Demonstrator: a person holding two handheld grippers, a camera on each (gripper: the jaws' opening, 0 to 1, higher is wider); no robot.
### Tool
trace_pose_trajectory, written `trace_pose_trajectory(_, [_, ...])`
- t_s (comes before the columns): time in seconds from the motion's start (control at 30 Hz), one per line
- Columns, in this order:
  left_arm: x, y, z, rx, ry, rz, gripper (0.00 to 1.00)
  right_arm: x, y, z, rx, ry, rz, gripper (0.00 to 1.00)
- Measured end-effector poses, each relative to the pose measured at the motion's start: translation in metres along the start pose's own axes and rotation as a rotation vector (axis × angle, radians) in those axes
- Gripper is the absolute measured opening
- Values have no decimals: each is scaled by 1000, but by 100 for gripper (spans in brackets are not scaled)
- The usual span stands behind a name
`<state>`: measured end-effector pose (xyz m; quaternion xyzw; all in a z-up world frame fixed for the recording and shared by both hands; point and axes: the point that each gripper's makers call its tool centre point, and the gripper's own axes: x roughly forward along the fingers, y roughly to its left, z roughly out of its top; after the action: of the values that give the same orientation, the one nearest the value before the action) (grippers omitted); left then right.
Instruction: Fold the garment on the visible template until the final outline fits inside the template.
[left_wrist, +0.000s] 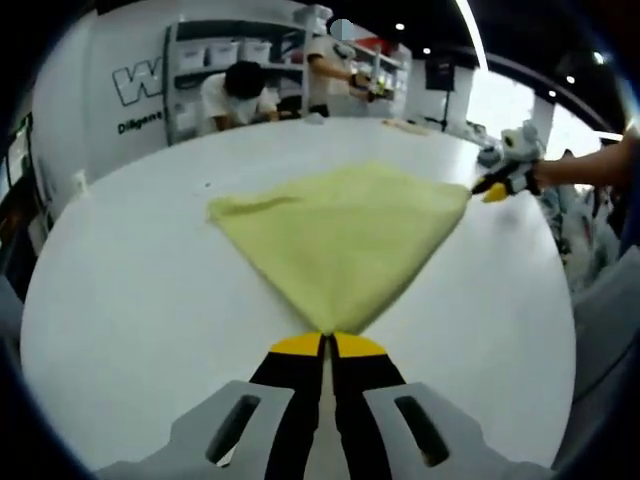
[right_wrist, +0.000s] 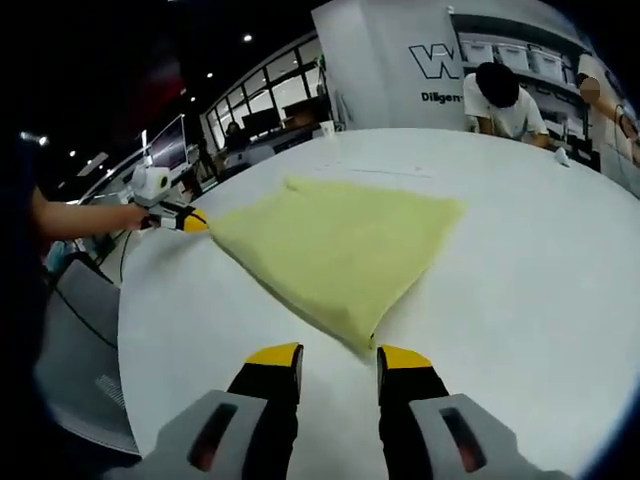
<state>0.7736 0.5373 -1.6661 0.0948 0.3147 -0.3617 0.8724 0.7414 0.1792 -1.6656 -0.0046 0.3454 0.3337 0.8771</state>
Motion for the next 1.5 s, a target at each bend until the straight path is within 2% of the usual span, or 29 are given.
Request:
trace_pose_trajectory(0.13, [1,2,-1,-3,3,-3,1,9,-4,3,-15,8,-2,19])
trace_pose_trajectory(0.27, [1,2,-1,1,6,-2,1,11,-7,6,-38,5,-24,0])
trace_pose_trajectory(0.33, [0,3,-1,-8,7,-3,0,10,-13,8,5,-11,-24,0])
trace_pose_trajectory(0.47, [-1,4,-1,-12,10,2,0,7,-12,8,-16,-6,-19,0])
trace_pose_trajectory(0.63, [-11,-5,-6,2,30,-6,0,2,-5,8,0,-2,14,0])
trace_pose_trajectory(0.83, [-30,-26,-19,14,49,-24,0,-12,14,-13,1,50,69,0])
trace_pose_trajectory(0.97, [-43,-43,-31,6,59,-39,0,-22,21,-22,11,58,90,0])
trace_pose_trajectory(1.03, [-55,-58,-43,-27,61,-58,0,-31,33,-33,14,67,112,0])
trace_pose_trajectory(1.23, [-72,-84,-54,-34,70,-65,0,-47,44,-52,33,73,130,0])
trace_pose_trajectory(1.3, [-74,-87,-56,-34,72,-61,0,-56,57,-58,41,70,130,0])
trace_pose_trajectory(1.5, [-76,-88,-59,-53,67,-44,0,-59,60,-66,63,50,120,0])
